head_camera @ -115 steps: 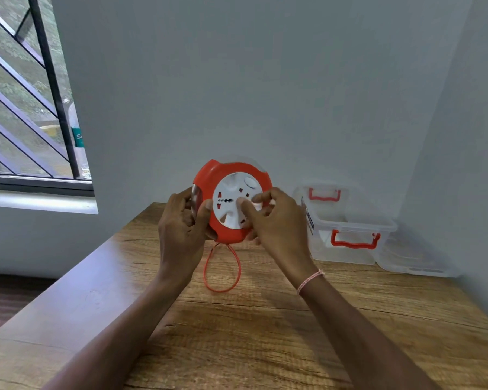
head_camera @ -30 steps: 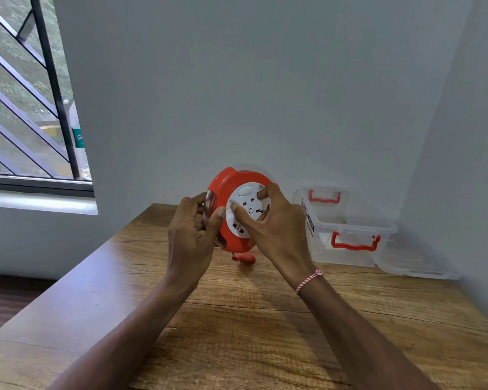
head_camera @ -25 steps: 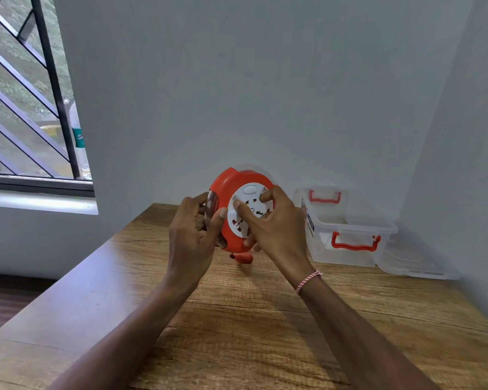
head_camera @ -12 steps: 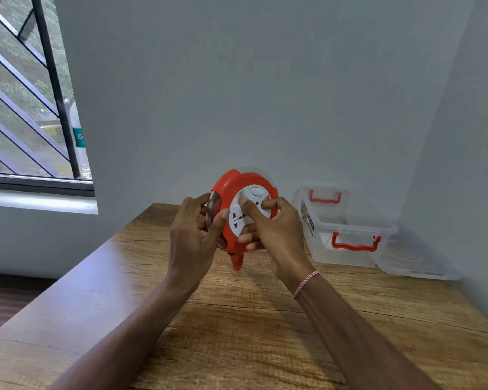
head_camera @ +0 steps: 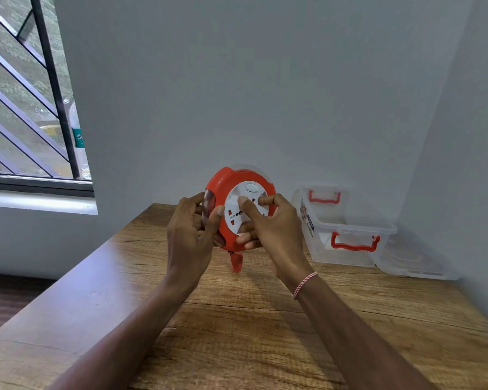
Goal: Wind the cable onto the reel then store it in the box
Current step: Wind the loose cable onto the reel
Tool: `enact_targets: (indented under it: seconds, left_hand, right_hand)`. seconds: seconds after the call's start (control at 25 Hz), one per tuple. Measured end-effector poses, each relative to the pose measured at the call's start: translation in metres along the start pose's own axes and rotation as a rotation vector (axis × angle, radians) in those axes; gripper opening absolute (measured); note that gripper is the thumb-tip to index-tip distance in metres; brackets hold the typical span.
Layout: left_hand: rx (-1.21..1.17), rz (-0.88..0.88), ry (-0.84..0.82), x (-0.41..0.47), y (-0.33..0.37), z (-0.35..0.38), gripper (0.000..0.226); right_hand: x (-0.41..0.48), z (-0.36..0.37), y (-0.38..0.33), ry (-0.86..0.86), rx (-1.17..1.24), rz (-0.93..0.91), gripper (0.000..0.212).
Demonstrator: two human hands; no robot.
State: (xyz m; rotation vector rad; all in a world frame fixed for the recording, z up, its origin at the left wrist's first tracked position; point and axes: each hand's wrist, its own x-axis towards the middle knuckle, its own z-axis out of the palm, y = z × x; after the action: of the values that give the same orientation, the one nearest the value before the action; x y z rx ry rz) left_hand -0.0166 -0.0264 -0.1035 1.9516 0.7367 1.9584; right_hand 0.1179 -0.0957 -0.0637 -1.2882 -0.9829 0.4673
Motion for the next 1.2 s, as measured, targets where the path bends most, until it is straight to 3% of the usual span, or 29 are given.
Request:
enact_targets:
  seconds: [0.16,0.36,0.52,0.64,0.76,0.84,1.0,1.12,1.2]
  left_hand:
    - [-0.078,-0.091,0.013,0.003,0.001,-0.005,0.023]
    - [-0.082,-0.152,0.016,0.003,0.001,-0.004,0.018]
    - [-0.148,-0.253,0.027,0.004,-0.002,-0.004,0.031]
    - [-0.348,-0.462,0.015,0.005,-0.005,-0.004,0.042]
    - [-0.583,-0.590,0.021,0.007,-0.003,-0.005,0.041]
    - [-0.727,-0.632,0.013,0.008,-0.001,-0.006,0.034]
    - [-0.913,-0.708,-0.001,0.006,0.003,-0.005,0.036]
    - [-0.958,-0.732,-0.021,0.004,0.004,-0.003,0.048]
    - [-0.977,-0.739,-0.040,0.003,0.004,-0.003,0.054]
  right_hand:
    - [0.000,0.003,0.001,-0.026,-0.126,-0.121,0.037]
    - [0.001,-0.002,0.003,-0.051,-0.120,-0.168,0.048]
    - [0.003,-0.012,-0.001,-0.011,-0.143,-0.284,0.028]
    - [0.010,-0.026,-0.002,0.125,-0.206,-0.379,0.010]
    - [0.019,-0.039,0.002,0.215,-0.242,-0.395,0.020]
    - [0.021,-0.042,0.005,0.103,-0.221,-0.285,0.038]
    - [0.017,-0.034,0.021,-0.311,-0.165,-0.033,0.081]
    - [0.011,-0.025,0.032,-0.560,-0.058,0.024,0.070]
    - [0.011,-0.027,0.032,-0.558,-0.039,0.020,0.060]
